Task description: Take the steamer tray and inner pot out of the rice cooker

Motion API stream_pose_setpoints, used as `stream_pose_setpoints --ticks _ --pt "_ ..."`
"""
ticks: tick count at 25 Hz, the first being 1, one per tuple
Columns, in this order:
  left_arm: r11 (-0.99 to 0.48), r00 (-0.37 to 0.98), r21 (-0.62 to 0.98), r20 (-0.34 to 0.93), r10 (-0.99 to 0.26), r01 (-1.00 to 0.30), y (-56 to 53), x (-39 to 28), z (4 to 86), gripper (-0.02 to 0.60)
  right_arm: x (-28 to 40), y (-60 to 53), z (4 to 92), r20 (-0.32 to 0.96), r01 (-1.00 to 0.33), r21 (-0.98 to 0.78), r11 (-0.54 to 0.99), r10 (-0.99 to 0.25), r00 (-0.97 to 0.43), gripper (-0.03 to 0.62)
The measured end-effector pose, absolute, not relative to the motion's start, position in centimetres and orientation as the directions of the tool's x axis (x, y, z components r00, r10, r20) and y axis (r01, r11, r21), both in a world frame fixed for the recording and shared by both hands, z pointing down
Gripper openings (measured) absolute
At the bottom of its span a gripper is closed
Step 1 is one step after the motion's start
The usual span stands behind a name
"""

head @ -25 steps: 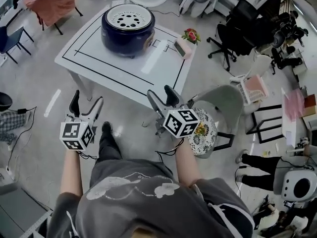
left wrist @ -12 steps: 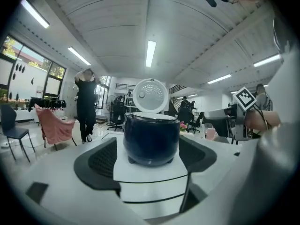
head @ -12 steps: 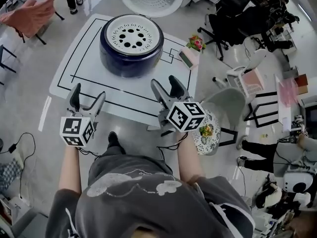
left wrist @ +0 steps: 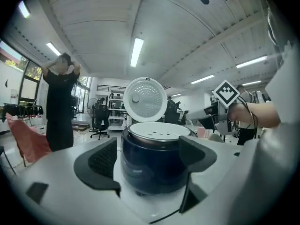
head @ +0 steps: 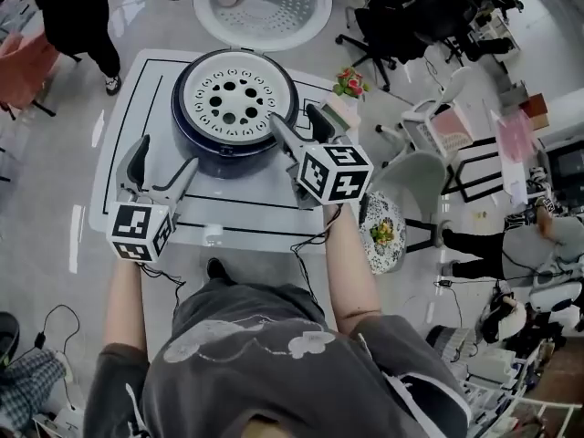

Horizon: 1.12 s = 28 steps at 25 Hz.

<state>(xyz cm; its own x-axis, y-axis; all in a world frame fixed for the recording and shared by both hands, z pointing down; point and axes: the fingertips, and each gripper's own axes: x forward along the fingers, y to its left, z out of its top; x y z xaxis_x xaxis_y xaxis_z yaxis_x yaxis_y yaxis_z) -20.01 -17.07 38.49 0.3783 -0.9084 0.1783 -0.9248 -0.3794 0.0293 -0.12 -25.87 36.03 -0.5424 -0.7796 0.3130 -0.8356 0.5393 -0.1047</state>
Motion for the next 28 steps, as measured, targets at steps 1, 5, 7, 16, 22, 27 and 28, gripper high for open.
stream_pose_setpoints --ticks 1,5,7,16,22,27,28 --pt "-0.394 0.391 0.021 0.183 -0.902 -0.919 -17.9 -19.9 38.5 0.405 -0.1 -26.7 36.4 0.341 -0.841 -0.08 0.535 -0.778 -0.528 0.33" --pt "-0.403 0.395 -0.009 0.171 -0.902 -0.915 -20.7 -19.9 38.8 0.405 0.4 -29.8 38.3 0.437 -0.843 -0.026 0.537 -0.753 -0.493 0.33" --pt "-0.383 0.377 -0.004 0.163 -0.912 -0.924 -22.0 -19.6 39.1 0.405 0.8 -31.3 39.7 0.494 -0.834 0.008 0.552 -0.727 -0.477 0.33" --pt "-0.31 0.297 -0.041 0.191 -0.936 -0.95 -25.2 -19.1 38.3 0.405 0.9 -35.0 43.7 0.65 -0.744 0.181 0.643 -0.646 -0.4 0.328" --pt "-0.273 0.251 -0.083 0.212 -0.945 -0.958 -25.7 -18.2 38.0 0.405 0.6 -36.2 45.1 0.712 -0.675 0.227 0.702 -0.593 -0.377 0.324" --pt "-0.231 0.206 -0.089 0.234 -0.95 -0.969 -25.5 -18.2 38.6 0.405 0.2 -36.8 44.7 0.687 -0.691 0.261 0.675 -0.633 -0.358 0.271" --pt "-0.222 0.195 -0.098 0.235 -0.952 -0.97 -25.4 -18.1 38.6 0.405 0.1 -37.1 44.5 0.674 -0.694 0.273 0.666 -0.647 -0.356 0.25"
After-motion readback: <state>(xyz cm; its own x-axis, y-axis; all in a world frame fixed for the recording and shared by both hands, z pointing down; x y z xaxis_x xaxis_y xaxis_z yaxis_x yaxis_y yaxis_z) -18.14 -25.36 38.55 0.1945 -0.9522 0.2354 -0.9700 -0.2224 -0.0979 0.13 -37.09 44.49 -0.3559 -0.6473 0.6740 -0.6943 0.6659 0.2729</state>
